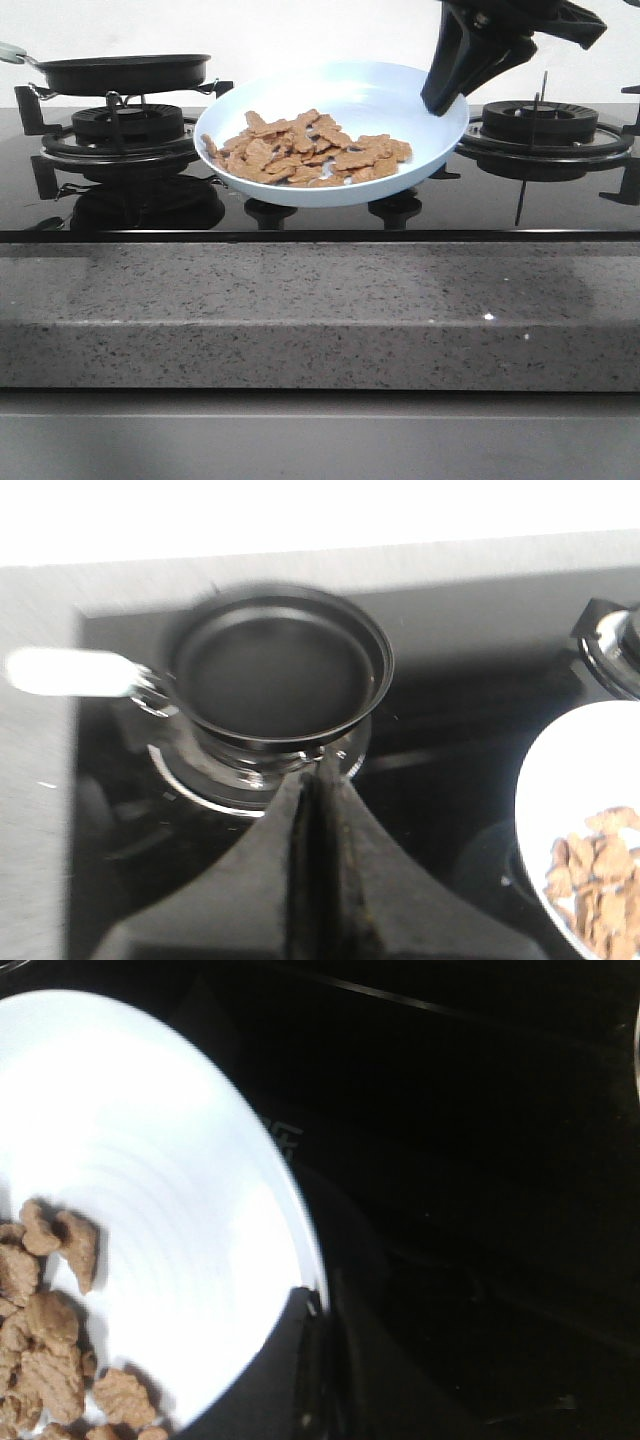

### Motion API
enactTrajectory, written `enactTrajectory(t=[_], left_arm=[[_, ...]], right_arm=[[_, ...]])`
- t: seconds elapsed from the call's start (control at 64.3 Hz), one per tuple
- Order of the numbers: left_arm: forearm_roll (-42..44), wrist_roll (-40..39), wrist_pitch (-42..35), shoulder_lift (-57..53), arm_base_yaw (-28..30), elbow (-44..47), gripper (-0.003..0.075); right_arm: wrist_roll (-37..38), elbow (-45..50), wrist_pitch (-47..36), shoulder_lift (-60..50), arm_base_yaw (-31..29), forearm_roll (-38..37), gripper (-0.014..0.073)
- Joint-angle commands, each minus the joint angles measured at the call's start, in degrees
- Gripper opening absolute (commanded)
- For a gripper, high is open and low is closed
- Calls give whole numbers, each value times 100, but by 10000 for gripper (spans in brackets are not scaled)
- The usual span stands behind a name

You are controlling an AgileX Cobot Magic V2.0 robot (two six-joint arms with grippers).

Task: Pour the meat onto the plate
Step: 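Return the empty pan to its burner with the left gripper, then carry the plate with the right gripper back between the burners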

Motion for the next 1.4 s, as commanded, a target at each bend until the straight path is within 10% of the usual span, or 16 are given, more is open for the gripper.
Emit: enactTrajectory(t=[0.0,0.777,1.383], left_arm=[[143,-112,-742,-768,-94,388,-20],[384,-126,-1488,-3186,-94,2501,-20],[384,-126,-1488,-3186,-94,2501,-20]], right_arm=[[-31,-157,-255,-290,-11,139,-60],[-31,-306,-255,-259,-43,168,-60],[117,-3637,1025,2057,-881,504,-58]])
